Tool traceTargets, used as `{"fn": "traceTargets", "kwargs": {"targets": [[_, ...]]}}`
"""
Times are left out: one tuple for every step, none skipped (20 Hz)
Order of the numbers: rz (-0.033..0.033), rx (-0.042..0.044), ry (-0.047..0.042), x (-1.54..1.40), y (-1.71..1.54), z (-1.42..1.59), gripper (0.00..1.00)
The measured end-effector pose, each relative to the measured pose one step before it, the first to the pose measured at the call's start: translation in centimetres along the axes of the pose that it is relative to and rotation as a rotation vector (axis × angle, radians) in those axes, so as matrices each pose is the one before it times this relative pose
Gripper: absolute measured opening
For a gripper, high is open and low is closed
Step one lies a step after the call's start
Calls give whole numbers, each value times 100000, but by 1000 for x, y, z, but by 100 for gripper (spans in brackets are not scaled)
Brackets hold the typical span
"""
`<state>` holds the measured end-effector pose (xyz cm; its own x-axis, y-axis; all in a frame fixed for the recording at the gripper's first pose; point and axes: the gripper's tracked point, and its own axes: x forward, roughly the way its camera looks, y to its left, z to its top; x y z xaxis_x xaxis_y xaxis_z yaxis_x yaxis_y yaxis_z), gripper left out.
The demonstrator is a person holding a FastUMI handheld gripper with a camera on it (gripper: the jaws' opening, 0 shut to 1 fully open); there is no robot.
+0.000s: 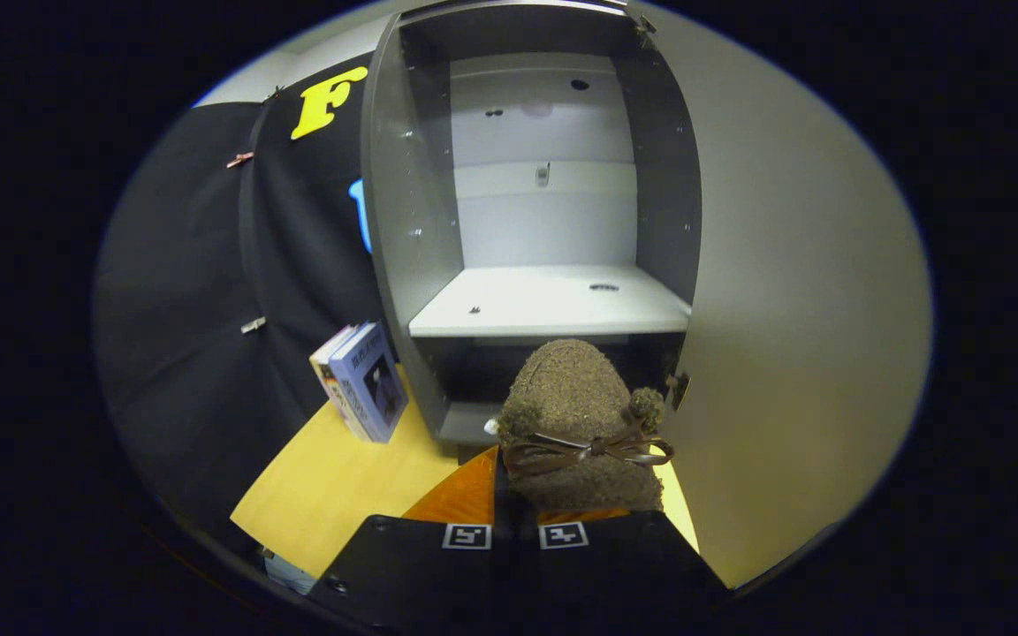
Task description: Open the shoe cabinet door, grab the shoes and put them into the shoe cabinet, then close the shoe cabinet door.
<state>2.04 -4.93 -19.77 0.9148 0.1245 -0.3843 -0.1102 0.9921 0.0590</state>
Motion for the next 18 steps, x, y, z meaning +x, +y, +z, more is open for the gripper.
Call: {"fn": "traceTargets", "kwargs": {"targets": [[-1220,489,-2105,650,3,1552,5],[-855,823,-1918,500,4,1406,5],[-624,781,-1528,642,127,1341,5],[-758,531,-1735,681,101,1321,5],[-877,-56,-1213,679,75,1165,5],[-801,-64,-500,875,105,960,5],[-504,74,-374,890,-14,945,5],[-251,-8,52,868,61,766,5],[-133,-49,-88,1157,91,639,5],[-590,135,-199,1217,30,665,5],[-781,100,211,1334,-228,353,5],[-539,60,374,1155,-72,450,5],[-547,231,-144,1194,-163,699,5],[-158,132,-96,1202,-78,566,5],[27,45,282,1533,20,453,5],[-348,-311,389,1383,-115,374,5],[-171,-382,465,1333,-71,348,5],[22,-397,423,1156,-16,237,5]]}}
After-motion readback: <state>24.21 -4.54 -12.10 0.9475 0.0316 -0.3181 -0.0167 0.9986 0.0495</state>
